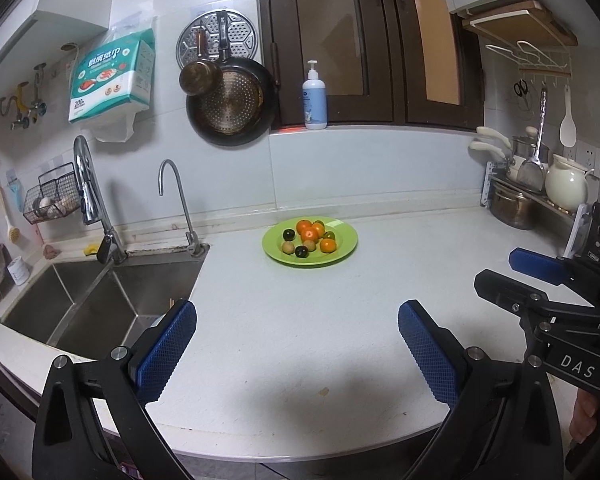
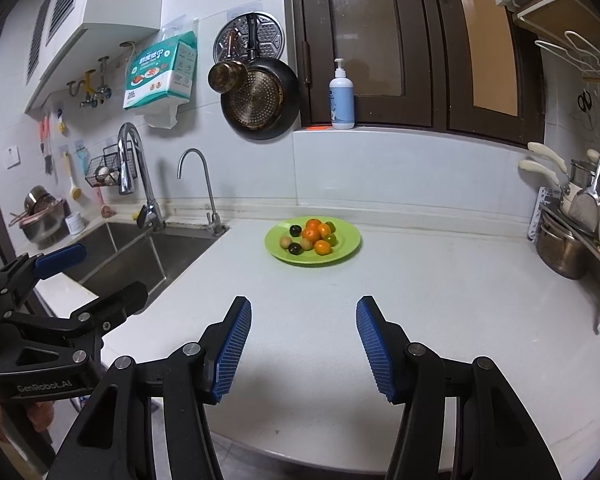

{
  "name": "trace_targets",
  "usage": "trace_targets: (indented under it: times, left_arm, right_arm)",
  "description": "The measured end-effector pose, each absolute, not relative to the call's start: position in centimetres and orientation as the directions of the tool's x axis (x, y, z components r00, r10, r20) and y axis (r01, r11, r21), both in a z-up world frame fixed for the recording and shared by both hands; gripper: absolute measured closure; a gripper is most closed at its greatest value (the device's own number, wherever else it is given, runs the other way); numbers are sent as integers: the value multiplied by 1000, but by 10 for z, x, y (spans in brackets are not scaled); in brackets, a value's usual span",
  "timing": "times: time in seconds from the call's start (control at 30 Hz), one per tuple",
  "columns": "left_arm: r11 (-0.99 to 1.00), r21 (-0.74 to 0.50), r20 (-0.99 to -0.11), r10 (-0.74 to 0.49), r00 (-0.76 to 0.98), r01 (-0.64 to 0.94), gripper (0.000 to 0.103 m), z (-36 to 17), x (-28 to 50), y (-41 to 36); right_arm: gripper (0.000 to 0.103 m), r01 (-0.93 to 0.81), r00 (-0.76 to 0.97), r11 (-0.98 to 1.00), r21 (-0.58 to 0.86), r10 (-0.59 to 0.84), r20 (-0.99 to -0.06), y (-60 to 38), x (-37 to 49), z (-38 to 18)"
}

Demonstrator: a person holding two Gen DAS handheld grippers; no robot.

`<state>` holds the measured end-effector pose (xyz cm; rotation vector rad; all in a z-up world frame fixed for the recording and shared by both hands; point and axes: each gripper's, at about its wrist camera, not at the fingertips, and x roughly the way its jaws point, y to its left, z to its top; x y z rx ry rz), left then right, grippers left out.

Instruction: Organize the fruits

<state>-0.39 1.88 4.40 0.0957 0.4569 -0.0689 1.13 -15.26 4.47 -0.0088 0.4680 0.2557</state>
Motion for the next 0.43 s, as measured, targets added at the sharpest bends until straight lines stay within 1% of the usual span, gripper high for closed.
trace_targets:
  times: [0.43]
  left_arm:
    - [995, 79, -443, -25, 896, 66, 0, 43, -6, 23]
  right_arm:
    - [47, -250, 857, 967, 50, 245, -453, -152, 9, 44]
